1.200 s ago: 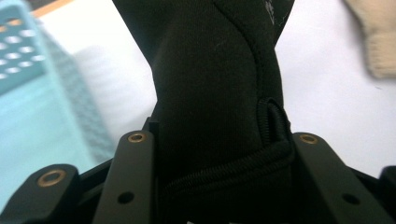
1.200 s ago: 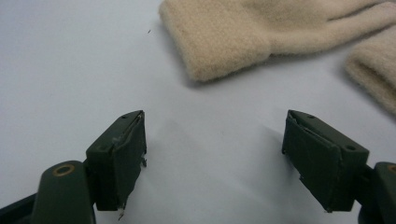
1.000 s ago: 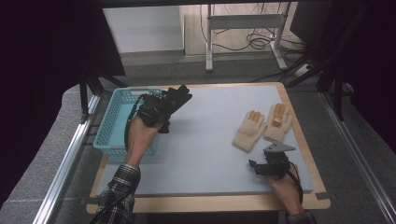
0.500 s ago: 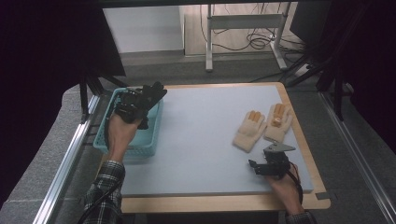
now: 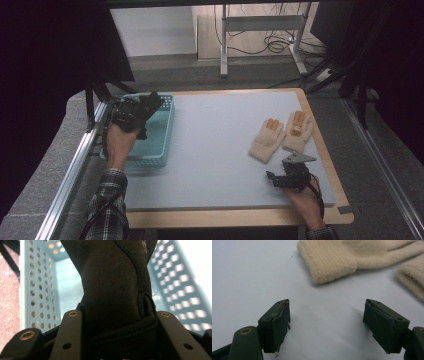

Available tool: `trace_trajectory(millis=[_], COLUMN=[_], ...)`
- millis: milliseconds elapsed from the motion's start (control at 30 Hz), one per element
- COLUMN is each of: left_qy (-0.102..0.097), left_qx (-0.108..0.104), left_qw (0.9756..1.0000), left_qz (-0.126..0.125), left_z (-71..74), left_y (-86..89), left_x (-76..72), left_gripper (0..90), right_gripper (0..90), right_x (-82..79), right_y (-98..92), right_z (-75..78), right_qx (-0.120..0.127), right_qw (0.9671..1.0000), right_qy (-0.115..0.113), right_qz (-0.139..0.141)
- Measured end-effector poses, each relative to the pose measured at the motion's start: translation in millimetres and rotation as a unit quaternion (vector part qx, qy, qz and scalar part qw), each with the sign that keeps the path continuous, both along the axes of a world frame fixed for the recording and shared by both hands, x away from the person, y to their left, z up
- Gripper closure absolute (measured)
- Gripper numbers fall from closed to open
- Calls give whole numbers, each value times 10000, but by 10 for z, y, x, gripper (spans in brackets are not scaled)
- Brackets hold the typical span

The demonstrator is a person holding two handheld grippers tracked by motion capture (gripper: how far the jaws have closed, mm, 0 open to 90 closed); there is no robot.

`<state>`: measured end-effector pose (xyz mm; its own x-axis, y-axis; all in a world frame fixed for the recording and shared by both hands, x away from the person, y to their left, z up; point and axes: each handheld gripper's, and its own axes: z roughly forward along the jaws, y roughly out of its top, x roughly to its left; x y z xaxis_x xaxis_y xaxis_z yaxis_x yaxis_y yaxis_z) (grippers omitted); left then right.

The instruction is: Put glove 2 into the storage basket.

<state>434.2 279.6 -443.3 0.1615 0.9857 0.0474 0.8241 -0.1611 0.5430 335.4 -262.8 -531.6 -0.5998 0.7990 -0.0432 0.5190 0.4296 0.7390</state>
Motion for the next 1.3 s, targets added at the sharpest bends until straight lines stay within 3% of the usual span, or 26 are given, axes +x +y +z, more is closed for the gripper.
trace_trajectory(millis=[167,400,600,700,800,867,1033,1300], left_qy=[320,716,890,1008,1125,1188,1100,608], left_qx=[146,351,502,753,903,789,488,-56], left_qw=[9990,9952,9934,9910,9886,9891,9925,9981], left_qz=[260,565,527,460,432,357,227,-13], left_z=[-192,-445,-545,-583,-600,-588,-486,-248], left_y=[140,316,329,299,299,316,320,344], left_x=[82,174,265,317,352,355,320,195], left_gripper=[590,585,574,547,421,295,118,49], right_gripper=[214,214,214,214,214,214,214,213], right_x=[0,0,0,0,0,0,-1,-1], right_y=[0,0,0,1,1,0,1,1], right_z=[0,0,0,0,0,0,0,0], right_qx=[0,1,3,4,6,7,3,-1], right_qw=[10000,10000,10000,10000,10000,10000,10000,10000], right_qy=[1,-1,1,1,2,2,1,0], right_qz=[0,-1,-2,-3,-3,-2,-3,-3])
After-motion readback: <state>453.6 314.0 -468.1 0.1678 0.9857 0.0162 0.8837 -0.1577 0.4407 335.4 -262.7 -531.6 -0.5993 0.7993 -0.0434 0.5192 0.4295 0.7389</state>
